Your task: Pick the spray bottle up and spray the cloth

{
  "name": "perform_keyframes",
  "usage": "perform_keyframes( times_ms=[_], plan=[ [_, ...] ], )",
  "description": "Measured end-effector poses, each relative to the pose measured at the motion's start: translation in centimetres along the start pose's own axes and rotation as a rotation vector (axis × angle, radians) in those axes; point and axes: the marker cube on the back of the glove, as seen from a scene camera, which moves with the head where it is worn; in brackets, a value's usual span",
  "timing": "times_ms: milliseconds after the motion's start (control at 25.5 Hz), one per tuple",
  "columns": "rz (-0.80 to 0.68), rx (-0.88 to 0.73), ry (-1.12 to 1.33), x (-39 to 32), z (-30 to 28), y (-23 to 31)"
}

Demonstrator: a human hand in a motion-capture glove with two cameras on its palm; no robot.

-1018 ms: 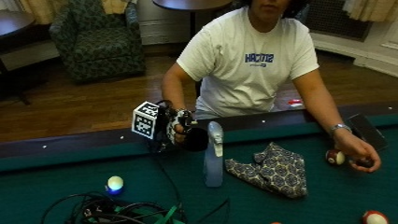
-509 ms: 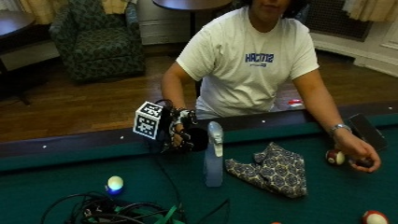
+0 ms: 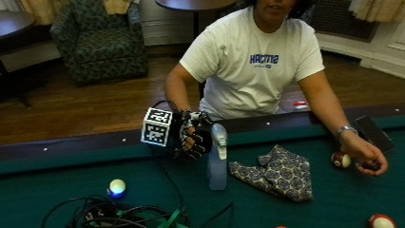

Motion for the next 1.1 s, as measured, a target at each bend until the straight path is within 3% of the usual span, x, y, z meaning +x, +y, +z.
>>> perform_keyframes(
  times_ms=[1097],
  plan=[
    [0.063, -0.026, -0.045, 0.0, 5.5, -4.5]
  ],
)
